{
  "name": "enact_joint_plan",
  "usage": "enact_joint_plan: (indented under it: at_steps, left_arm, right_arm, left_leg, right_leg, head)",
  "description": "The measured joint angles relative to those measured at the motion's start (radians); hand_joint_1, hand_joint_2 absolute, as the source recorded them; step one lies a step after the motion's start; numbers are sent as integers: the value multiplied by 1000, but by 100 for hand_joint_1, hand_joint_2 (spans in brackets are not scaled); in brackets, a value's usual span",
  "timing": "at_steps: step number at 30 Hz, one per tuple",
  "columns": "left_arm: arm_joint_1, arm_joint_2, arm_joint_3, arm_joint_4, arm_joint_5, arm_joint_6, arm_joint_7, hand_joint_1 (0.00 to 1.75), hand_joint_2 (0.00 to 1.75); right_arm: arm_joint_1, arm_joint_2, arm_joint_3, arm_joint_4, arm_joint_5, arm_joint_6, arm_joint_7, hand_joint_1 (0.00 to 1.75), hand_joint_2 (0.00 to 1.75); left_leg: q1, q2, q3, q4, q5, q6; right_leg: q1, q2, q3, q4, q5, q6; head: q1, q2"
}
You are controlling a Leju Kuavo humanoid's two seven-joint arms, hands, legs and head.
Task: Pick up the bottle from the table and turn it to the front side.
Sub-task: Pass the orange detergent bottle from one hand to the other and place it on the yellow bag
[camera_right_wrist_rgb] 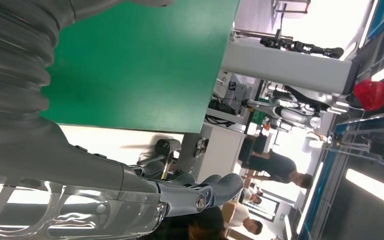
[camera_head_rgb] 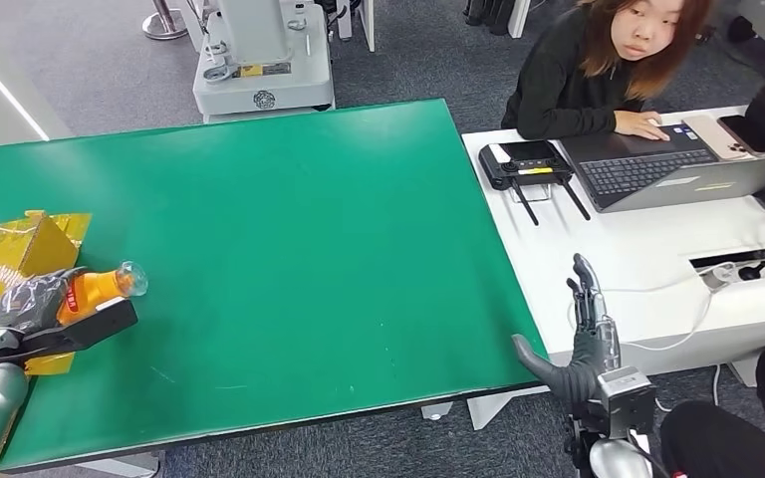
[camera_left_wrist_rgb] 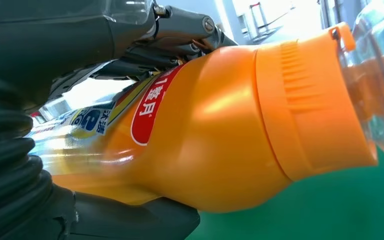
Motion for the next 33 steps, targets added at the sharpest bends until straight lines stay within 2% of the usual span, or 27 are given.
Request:
enact_joint_plan:
  at_steps: [5,7,9,11,19,29,33]
  left_arm:
    - [17,17,29,-10,-1,0,30,175,175]
    - [22,28,45,-11,3,-4,30,165,175]
    - [24,38,58,-11,1,-11,27,78,175]
    - [24,43,64,-11,-6,-18,26,0,175]
    - [3,48,70,-8,-18,-15,24,0,175]
    - [2,44,70,-8,3,-12,-42,0,175]
    - [27,36,71,-47,57,-23,-91,0,175]
  right_arm:
    - [4,8,-15,-19,1,5,-1,0,175]
    - [6,10,-20,-22,1,9,-3,0,175]
    - [8,11,-27,-22,0,14,-5,0,175]
    - [8,12,-32,-22,0,17,-8,0,175]
    - [6,15,-35,-22,1,18,-11,0,175]
    - [1,15,-35,-22,3,15,-12,0,175]
    - [1,17,-35,-23,13,20,-11,0,175]
  left_leg:
    - [0,0,0,0,0,0]
    - [0,0,0,0,0,0]
    - [0,0,0,0,0,0]
    - [0,-1,0,0,0,0]
    - [0,-1,0,0,0,0]
    - [0,-1,0,0,0,0]
    - [0,-1,0,0,0,0]
  right_leg:
    - [0,0,0,0,0,0]
    - [0,0,0,0,0,0]
    - [0,0,0,0,0,0]
    - [0,-1,0,0,0,0]
    - [0,-1,1,0,0,0]
    - [0,-1,1,0,0,0]
    - [0,-1,1,0,0,0]
  head:
    - [0,0]
    - [0,0]
    - [0,0]
    - [0,0]
    - [0,0]
    - [0,0]
    - [0,0]
